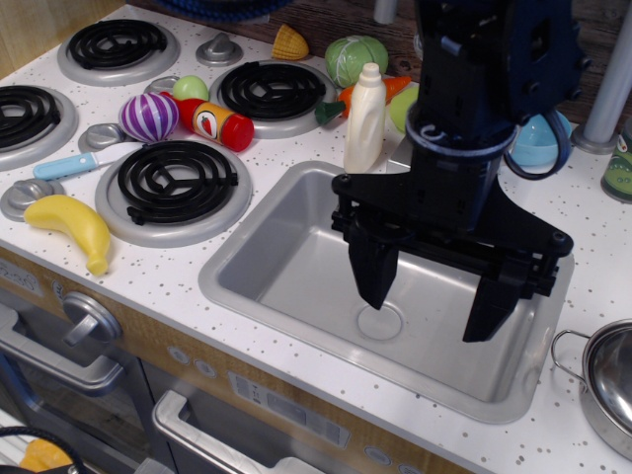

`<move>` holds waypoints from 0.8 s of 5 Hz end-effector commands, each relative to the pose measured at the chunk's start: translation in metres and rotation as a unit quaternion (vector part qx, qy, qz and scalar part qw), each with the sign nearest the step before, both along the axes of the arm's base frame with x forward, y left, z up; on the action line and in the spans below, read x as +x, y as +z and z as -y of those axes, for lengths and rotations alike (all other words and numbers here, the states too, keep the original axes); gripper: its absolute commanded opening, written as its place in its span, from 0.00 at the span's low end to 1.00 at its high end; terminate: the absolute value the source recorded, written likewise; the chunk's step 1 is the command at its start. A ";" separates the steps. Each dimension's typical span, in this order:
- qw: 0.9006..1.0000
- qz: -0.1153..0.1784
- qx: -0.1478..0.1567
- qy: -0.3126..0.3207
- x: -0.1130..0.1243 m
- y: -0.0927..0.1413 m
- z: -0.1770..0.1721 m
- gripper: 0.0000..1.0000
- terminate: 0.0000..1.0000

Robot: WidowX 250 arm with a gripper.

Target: Put detergent in sink

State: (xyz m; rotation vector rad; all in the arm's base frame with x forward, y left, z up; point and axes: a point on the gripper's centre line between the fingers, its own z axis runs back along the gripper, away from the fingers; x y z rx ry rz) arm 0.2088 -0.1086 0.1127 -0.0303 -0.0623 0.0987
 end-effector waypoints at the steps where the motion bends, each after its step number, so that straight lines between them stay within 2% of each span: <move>1: 1.000 0.000 0.000 0.000 0.000 0.000 0.000 1.00 0.00; 2: 1.000 0.020 0.000 -0.019 0.034 0.008 -0.021 1.00 0.00; 4: 0.993 0.112 0.021 -0.043 0.098 0.013 -0.047 1.00 0.00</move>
